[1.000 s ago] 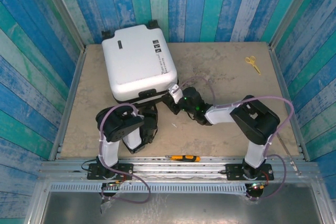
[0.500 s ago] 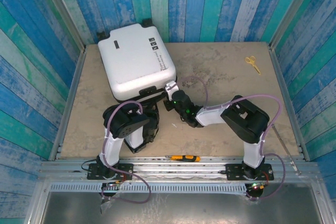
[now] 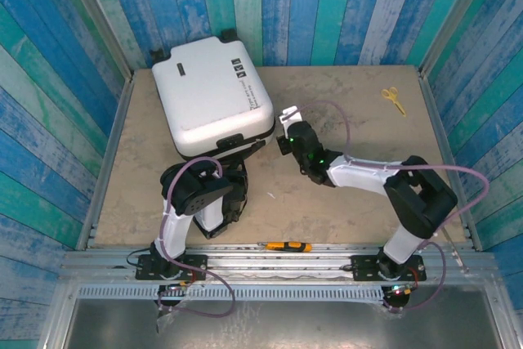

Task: Pack the luggage

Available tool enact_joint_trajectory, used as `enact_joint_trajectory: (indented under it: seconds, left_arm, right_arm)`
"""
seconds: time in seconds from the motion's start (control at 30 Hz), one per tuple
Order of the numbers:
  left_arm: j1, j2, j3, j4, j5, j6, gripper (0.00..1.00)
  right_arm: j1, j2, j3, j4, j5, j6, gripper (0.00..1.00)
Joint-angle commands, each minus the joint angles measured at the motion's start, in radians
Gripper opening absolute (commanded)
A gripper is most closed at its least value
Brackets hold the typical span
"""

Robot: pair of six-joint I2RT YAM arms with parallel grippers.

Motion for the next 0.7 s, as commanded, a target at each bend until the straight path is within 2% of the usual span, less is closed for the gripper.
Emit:
enact_joint_trajectory:
  seconds: [0.0,0.1,0.17,0.27,0.43,0.53,0.67]
  left_arm:
    - [-0.033,0.156,-0.084,-0.265,0.186,0.048,0.00]
    - [-0.033,0.152,-0.076,-0.277,0.190,0.058,0.00]
    - [-0.034,0.151,-0.075,-0.286,0.193,0.060,0.00]
    - [-0.033,0.152,-0.075,-0.283,0.197,0.061,0.00]
    - [-0.033,0.154,-0.070,-0.289,0.201,0.064,0.00]
    - [-0.033,0.158,-0.064,-0.290,0.205,0.068,0.00]
    - [-0.033,0.163,-0.069,-0.284,0.206,0.065,0.00]
  right_arm:
    - [-0.024,-0.030,-0.071,-0.023,-0.232,0.001,0.13]
    - [-0.029,-0.023,-0.148,0.158,-0.464,0.025,0.40]
    - [-0.027,0.019,-0.136,0.193,-0.536,0.052,0.48]
    - [-0.007,0.091,-0.102,0.233,-0.539,0.077,0.55]
    - [0.051,0.169,-0.028,0.227,-0.430,0.077,0.58]
    - [0.090,0.203,0.012,0.219,-0.311,0.078,0.60]
    - [0.110,0.238,0.043,0.251,-0.195,0.117,0.58]
